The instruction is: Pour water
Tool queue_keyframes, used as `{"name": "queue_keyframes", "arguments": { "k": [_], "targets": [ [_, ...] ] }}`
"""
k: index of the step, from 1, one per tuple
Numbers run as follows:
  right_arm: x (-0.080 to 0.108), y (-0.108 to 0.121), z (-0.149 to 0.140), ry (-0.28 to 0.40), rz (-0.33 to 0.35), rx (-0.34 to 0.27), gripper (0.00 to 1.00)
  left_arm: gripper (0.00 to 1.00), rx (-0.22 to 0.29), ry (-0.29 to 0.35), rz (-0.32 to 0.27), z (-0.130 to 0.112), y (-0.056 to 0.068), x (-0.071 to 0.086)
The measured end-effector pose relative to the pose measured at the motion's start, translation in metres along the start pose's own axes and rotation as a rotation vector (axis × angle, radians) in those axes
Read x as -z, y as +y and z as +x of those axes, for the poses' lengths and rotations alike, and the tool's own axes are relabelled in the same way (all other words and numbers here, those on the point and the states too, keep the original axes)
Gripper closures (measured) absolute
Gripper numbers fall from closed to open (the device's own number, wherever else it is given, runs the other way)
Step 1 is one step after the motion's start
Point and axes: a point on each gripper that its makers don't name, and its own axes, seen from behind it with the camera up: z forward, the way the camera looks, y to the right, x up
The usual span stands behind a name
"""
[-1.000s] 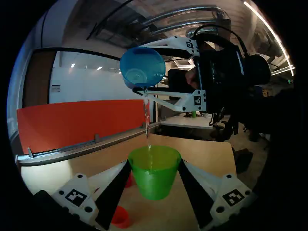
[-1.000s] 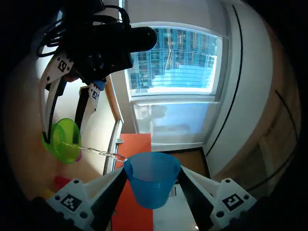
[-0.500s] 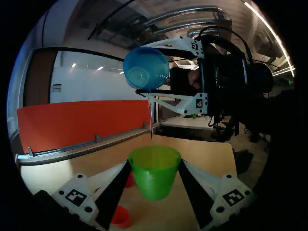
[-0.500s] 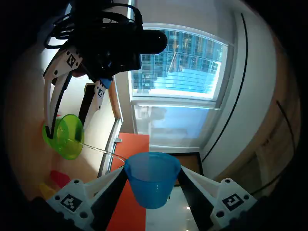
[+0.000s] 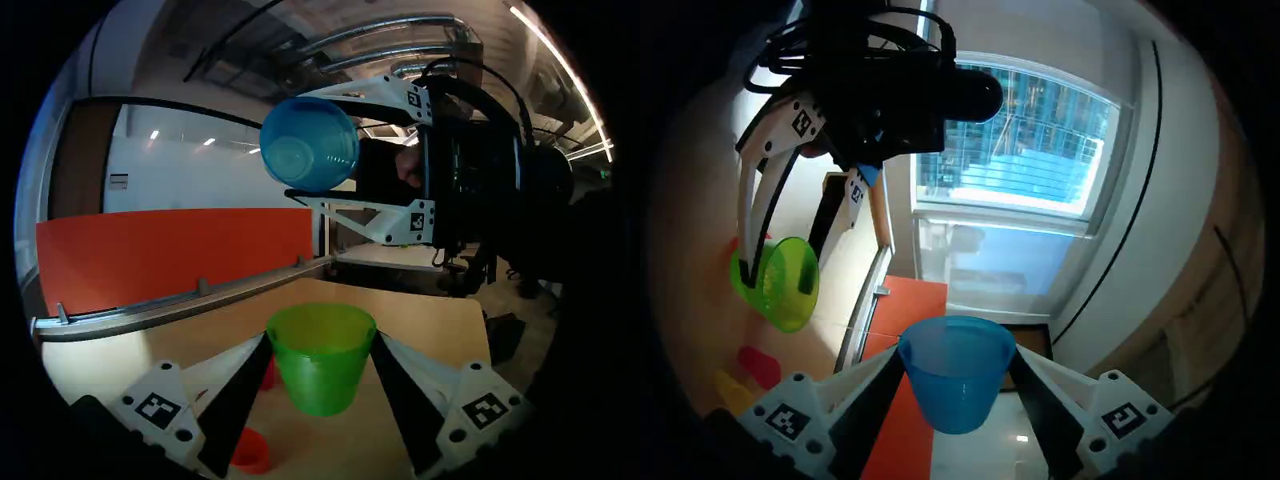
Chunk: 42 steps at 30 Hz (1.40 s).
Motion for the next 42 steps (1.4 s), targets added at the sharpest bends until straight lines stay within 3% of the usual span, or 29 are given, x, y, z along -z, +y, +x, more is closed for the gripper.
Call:
{"name": "queue_keyframes", "arguments": {
  "k": [5, 8, 16, 29, 42],
  "targets": [
    [0.002, 0.0, 0.0, 0.001, -0.004, -0.028, 0.09, 0.14, -0.001, 0.0, 0.002, 0.0, 0.0, 0.0],
    [0.005, -0.003, -0.002, 0.005, 0.001, -0.094, 0.1, 0.14, -0.001, 0.001, 0.002, 0.001, 0.001, -0.001],
    [0.015, -0.013, -0.01, 0.013, 0.016, -0.313, 0.1, 0.14, -0.013, 0.001, 0.002, 0.002, 0.003, -0.001],
    [0.028, -0.019, 0.0, 0.044, 0.035, -0.746, 0.1, 0.14, -0.027, 0.002, 0.003, 0.005, 0.004, 0.0],
    [0.035, -0.026, 0.012, 0.06, 0.059, -1.053, 0.1, 0.14, -0.037, 0.003, 0.006, 0.006, 0.005, 0.001]
  ]
}}
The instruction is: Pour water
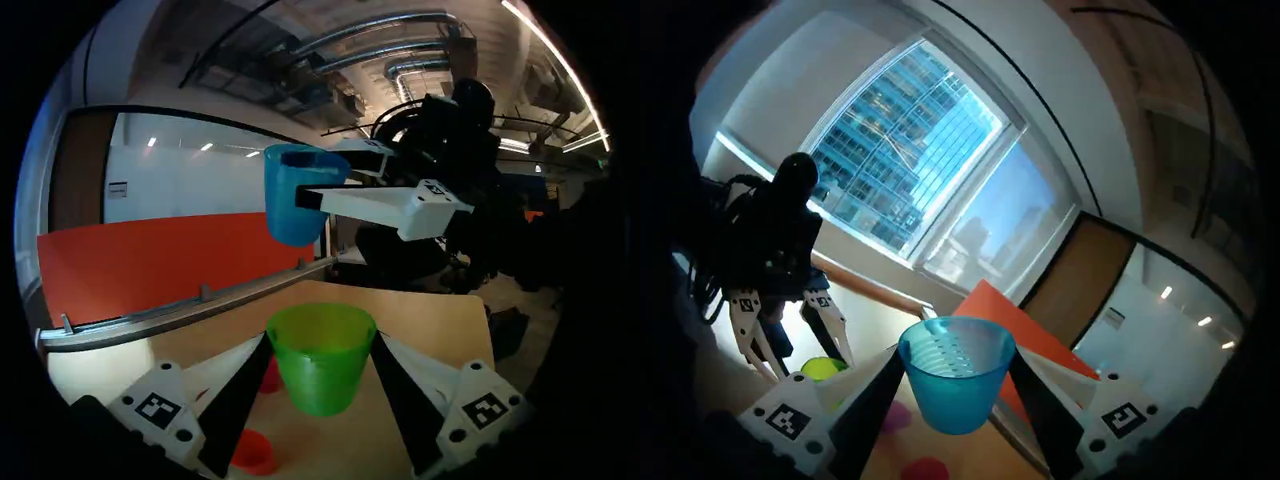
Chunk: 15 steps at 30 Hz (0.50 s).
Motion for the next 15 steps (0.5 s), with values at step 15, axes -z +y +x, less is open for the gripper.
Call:
{"name": "queue_keyframes", "arguments": {
  "k": [15],
  "targets": [
    [0.003, -0.012, 0.013, 0.033, 0.06, -0.397, 0.1, 0.14, -0.008, -0.007, 0.003, 0.0, -0.003, 0.001]
  ]
}}
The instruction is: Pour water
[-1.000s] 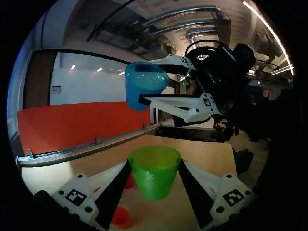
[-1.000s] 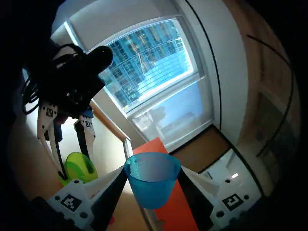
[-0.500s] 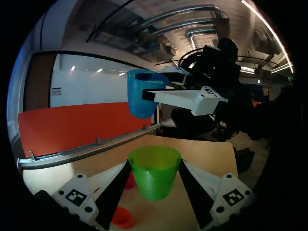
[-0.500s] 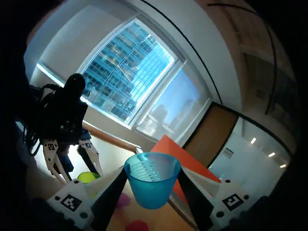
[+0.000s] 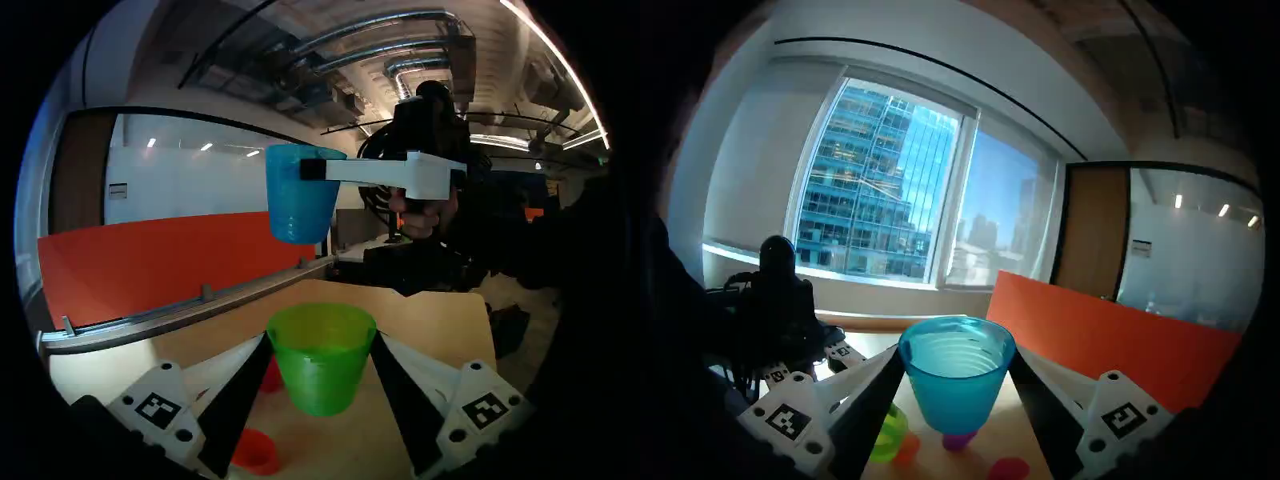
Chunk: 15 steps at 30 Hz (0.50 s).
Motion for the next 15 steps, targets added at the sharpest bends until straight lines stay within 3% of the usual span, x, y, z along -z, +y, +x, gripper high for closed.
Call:
{"name": "queue_keyframes", "arguments": {
  "k": [15],
  "targets": [
    [0.016, 0.007, -0.041, -0.09, -0.02, 0.018, 0.1, 0.14, -0.001, -0.063, -0.004, -0.022, -0.003, 0.002]
  ]
}}
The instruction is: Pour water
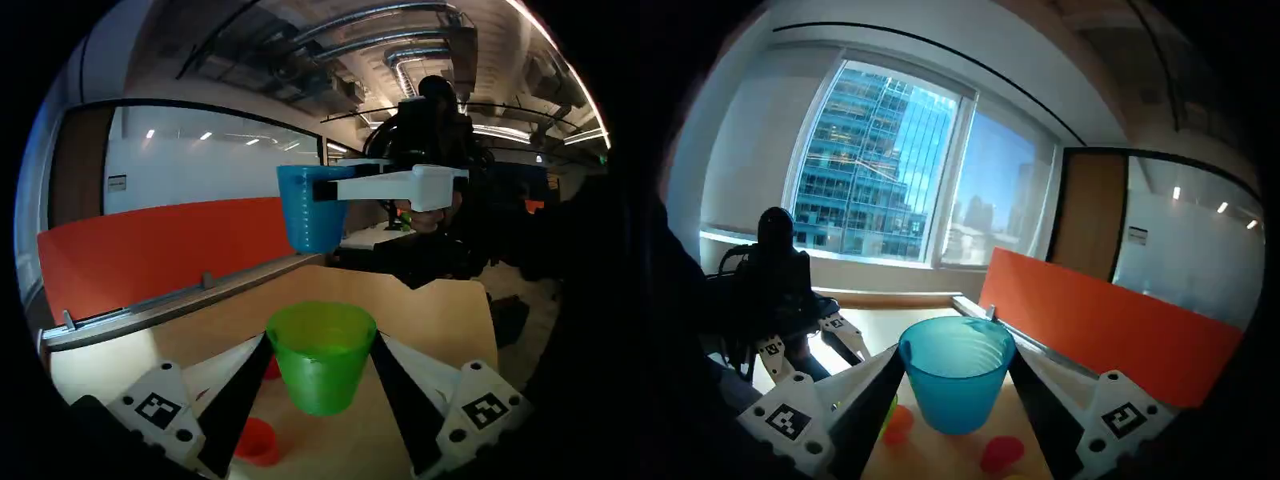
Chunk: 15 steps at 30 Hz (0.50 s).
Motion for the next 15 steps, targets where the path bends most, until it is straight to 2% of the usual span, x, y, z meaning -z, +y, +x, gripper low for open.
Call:
{"name": "queue_keyframes", "arguments": {
  "k": [8, 15],
  "targets": [
    [0.014, 0.006, -0.031, -0.054, -0.013, -0.008, 0.1, 0.14, -0.011, -0.055, -0.017, -0.02, 0.004, -0.005],
    [0.021, 0.002, -0.053, -0.093, -0.002, -0.014, 0.09, 0.14, -0.016, -0.103, -0.033, -0.036, 0.007, -0.01]
  ]
}}
